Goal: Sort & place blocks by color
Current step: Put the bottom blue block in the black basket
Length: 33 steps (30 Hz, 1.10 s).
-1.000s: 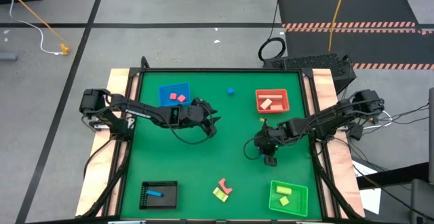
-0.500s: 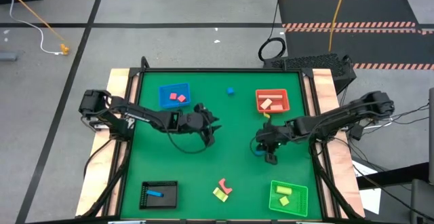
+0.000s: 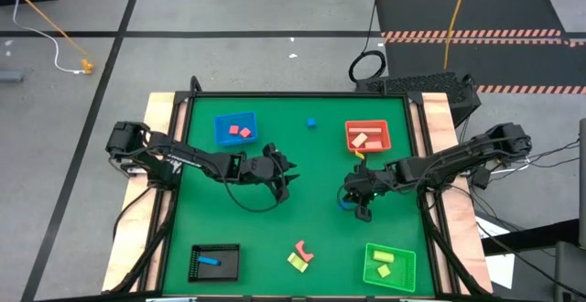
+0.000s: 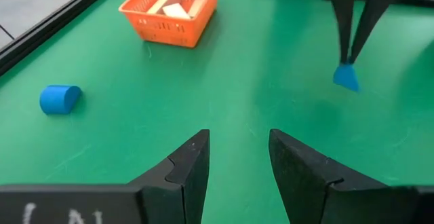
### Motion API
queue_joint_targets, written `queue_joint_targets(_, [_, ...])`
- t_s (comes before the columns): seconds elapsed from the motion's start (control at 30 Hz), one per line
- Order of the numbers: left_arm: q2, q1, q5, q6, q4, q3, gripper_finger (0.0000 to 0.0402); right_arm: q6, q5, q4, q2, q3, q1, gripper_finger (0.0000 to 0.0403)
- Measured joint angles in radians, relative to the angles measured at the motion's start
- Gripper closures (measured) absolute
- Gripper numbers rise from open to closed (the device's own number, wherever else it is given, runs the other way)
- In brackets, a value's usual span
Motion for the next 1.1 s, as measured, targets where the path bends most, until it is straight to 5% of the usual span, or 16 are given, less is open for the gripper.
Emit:
queue_joint_targets(0.2, [0.083,-0.005,0.002,-0.008,0.083,-0.001,0.0247,-0.011,0.0,0.054,0.004,0.0,-0.005,0.0402])
queue_joint_targets(0.57, [0.324,-0.008,0.157,0.067,0.553,0.0,0.0247,-0.06,0.0,0.09,0.003,0.0,-0.057,0.0402])
queue_joint_targets(1.1, [0.373,-0.019,0.175,0.092,0.612,0.001,0.0247,-0.027,0.003,0.235,0.004,-0.092,-0.079,0.0403])
